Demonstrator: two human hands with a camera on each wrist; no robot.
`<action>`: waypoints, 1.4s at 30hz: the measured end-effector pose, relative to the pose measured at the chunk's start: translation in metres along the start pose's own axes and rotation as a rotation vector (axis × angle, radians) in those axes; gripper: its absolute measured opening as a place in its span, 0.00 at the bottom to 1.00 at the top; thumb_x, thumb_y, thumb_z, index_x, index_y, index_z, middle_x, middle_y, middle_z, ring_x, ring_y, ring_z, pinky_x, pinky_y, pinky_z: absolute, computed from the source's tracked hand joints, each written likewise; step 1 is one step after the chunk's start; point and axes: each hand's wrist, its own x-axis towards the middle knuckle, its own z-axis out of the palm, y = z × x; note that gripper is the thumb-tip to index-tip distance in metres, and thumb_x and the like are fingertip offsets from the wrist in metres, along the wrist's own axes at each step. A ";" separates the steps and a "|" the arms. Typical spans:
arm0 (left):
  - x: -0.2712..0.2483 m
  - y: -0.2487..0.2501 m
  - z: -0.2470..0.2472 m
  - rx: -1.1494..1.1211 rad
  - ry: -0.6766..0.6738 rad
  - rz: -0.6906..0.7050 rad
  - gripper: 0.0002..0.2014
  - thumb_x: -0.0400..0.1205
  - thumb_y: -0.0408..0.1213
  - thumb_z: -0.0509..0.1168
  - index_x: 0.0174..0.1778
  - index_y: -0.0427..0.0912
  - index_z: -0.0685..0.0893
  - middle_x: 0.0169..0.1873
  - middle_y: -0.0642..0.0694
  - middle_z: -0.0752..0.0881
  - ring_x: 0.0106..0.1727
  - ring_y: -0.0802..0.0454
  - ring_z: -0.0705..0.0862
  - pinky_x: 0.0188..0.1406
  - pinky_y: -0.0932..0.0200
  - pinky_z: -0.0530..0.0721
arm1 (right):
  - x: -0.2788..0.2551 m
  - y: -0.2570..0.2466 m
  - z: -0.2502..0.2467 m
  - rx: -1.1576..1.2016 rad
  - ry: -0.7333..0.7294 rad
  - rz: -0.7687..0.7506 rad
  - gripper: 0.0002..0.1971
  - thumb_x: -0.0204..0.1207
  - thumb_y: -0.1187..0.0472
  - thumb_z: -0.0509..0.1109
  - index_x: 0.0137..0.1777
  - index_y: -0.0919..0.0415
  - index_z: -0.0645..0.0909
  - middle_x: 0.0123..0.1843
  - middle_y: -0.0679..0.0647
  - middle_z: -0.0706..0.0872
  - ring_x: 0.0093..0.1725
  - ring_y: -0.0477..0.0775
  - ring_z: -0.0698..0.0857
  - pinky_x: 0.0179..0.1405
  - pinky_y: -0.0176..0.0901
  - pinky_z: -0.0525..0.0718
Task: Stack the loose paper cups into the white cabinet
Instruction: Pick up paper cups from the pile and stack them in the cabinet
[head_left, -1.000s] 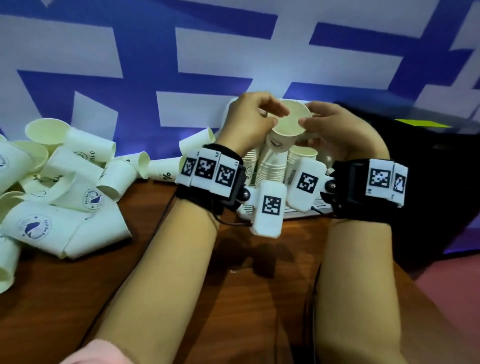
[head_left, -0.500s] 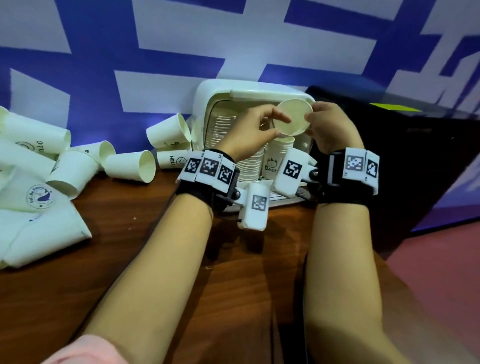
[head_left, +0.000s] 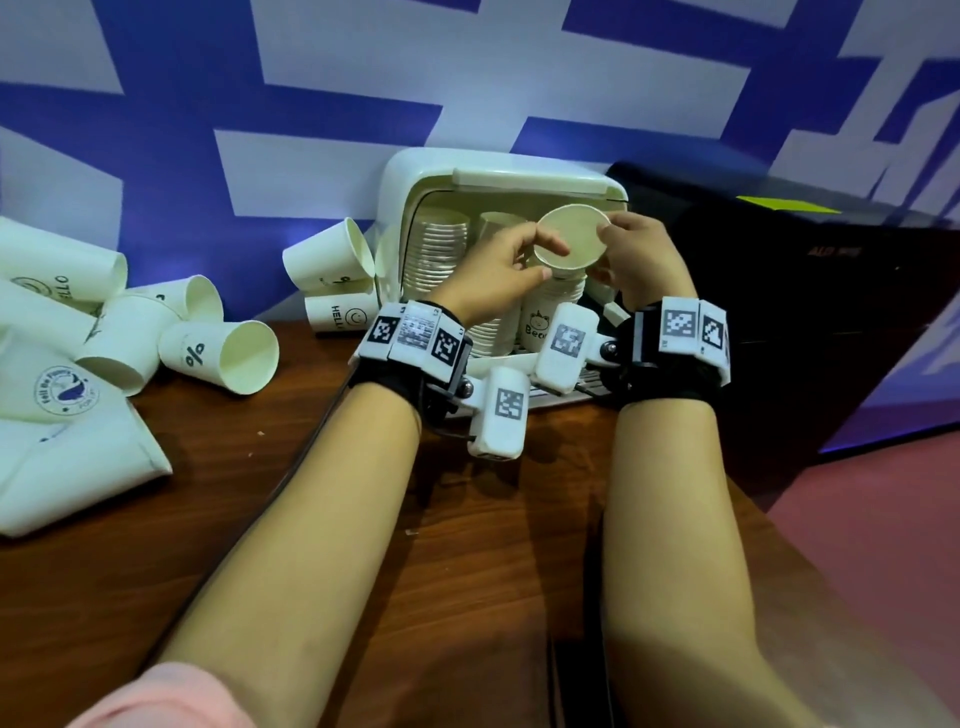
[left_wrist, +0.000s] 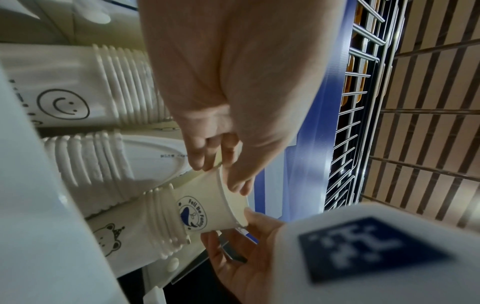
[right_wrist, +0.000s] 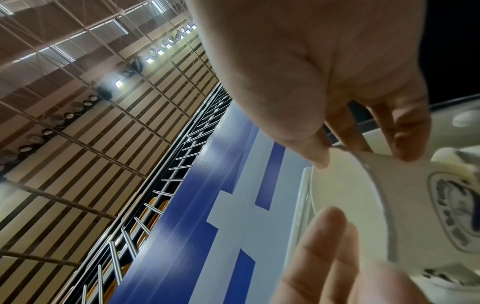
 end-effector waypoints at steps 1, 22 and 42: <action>0.001 0.000 -0.001 0.010 0.003 0.001 0.13 0.81 0.28 0.65 0.57 0.49 0.82 0.69 0.48 0.79 0.71 0.51 0.76 0.75 0.51 0.72 | 0.003 0.001 0.000 -0.031 0.000 0.010 0.13 0.87 0.65 0.56 0.59 0.68 0.82 0.37 0.55 0.80 0.33 0.49 0.79 0.35 0.39 0.79; -0.004 -0.002 0.010 0.447 -0.244 -0.195 0.24 0.85 0.37 0.62 0.78 0.44 0.69 0.80 0.43 0.66 0.78 0.48 0.68 0.70 0.62 0.66 | 0.004 0.029 0.005 -0.118 -0.078 0.402 0.15 0.88 0.59 0.56 0.69 0.67 0.73 0.37 0.61 0.78 0.15 0.51 0.82 0.12 0.33 0.75; -0.014 0.026 -0.027 0.316 -0.096 -0.119 0.15 0.84 0.33 0.63 0.67 0.42 0.81 0.62 0.48 0.85 0.57 0.57 0.83 0.57 0.65 0.77 | 0.011 -0.002 0.008 -0.022 -0.132 0.295 0.10 0.85 0.58 0.63 0.46 0.65 0.76 0.34 0.55 0.76 0.28 0.51 0.80 0.32 0.41 0.88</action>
